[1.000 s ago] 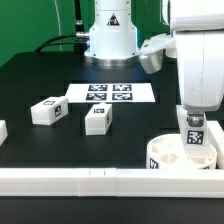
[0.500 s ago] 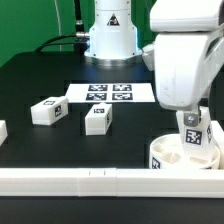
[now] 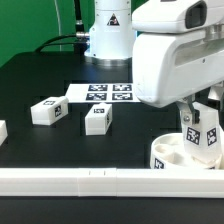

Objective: Assemble stool

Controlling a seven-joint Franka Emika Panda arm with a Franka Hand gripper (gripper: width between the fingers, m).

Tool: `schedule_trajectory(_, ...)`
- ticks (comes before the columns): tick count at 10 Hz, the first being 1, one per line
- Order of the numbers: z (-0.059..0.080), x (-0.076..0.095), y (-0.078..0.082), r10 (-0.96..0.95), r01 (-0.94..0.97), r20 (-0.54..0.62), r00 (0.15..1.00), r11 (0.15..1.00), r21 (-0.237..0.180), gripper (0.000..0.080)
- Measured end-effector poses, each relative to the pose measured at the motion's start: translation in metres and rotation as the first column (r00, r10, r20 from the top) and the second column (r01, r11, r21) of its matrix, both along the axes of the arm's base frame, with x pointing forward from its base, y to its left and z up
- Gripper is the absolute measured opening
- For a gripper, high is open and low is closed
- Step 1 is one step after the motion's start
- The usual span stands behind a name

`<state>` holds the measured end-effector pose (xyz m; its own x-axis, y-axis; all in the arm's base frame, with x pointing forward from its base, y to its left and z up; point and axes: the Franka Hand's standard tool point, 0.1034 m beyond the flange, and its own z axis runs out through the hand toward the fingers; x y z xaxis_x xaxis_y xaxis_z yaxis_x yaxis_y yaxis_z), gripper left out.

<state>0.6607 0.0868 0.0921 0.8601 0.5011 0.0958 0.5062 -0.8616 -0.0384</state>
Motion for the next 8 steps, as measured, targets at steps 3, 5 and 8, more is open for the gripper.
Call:
schedule_trajectory(3, 0.0001, -0.0003, 0.0029, -0.249, 0.249, -0.023, 0.968, 0.968, 0.016, 0.0338)
schedule_trajectory(5, 0.0001, -0.0006, 0.002, -0.423, 0.424, -0.039, 0.905, 0.905, 0.026, 0.0338)
schedule_trajectory(8, 0.0003, -0.0002, 0.0004, -0.548, 0.551, -0.057, 0.834, 0.834, 0.039, 0.0338)
